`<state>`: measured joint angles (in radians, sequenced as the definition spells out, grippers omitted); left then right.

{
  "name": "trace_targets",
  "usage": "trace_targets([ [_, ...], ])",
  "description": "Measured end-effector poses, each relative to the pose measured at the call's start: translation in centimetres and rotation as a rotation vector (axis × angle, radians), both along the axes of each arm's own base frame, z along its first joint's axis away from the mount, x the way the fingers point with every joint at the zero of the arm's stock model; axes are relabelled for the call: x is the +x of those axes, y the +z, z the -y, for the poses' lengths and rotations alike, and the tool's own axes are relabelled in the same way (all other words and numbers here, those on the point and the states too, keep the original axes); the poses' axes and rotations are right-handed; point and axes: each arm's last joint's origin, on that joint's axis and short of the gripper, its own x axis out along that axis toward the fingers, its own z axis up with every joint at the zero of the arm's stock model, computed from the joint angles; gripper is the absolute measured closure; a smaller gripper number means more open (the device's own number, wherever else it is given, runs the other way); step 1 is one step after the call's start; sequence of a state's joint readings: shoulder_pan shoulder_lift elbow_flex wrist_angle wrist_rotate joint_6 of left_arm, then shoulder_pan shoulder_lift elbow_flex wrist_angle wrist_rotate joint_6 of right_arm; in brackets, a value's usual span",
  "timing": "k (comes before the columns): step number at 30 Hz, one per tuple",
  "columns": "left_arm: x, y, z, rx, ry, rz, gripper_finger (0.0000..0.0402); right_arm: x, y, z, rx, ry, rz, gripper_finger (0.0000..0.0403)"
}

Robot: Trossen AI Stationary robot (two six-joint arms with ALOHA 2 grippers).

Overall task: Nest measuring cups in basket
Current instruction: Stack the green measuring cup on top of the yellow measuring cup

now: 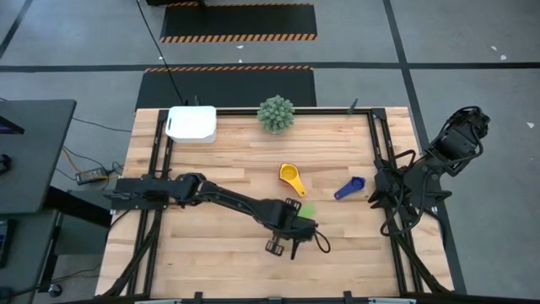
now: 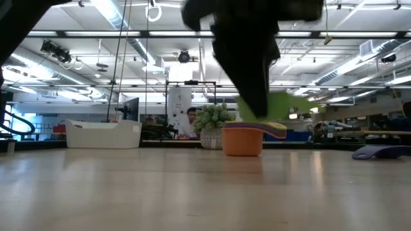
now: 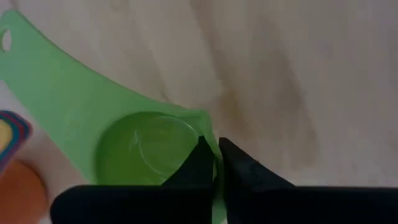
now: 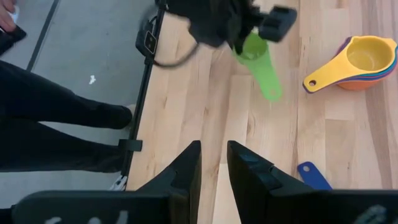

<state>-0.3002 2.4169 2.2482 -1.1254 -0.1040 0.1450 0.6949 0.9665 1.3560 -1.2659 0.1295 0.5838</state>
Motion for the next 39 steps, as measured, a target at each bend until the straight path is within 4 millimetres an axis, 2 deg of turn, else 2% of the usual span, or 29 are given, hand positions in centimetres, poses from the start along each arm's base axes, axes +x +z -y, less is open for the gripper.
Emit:
trace_targets([
  [3,-0.9,3.0,-0.3,0.009,-0.058,0.043,0.039,0.0,0.0,0.0,0.0,0.0,0.0,0.0319],
  [6,-2.2,6.2,-0.8,0.094,-0.168,0.084,0.039,0.0,0.0,0.0,-0.002,-0.003,0.002,0.0319],
  [9,-3.2,7.9,-1.5,0.219,-0.328,0.071,0.039,0.1,0.0,0.1,-0.017,-0.019,0.015,0.0319],
  [16,-3.9,8.3,-4.3,0.407,-0.563,-0.072,0.039,0.2,0.1,0.2,-0.057,-0.072,0.061,0.0319],
  [23,-3.3,8.3,-7.1,0.45,-0.694,-0.114,0.039,0.3,0.1,0.2,-0.05,-0.085,0.066,0.0319],
  [27,-2.9,8.3,-9.6,0.471,-0.742,-0.13,0.039,0.3,0.1,0.2,-0.032,-0.108,0.057,0.0319],
  [34,-1.8,8.5,-13.7,0.43,-0.798,-0.044,0.039,0.3,0.2,0.3,-0.057,-0.138,0.08,0.0319],
  [39,-1.4,8.6,-15.4,0.415,-0.829,0.015,0.039,0.3,0.2,0.3,-0.06,-0.14,0.082,0.0319],
])
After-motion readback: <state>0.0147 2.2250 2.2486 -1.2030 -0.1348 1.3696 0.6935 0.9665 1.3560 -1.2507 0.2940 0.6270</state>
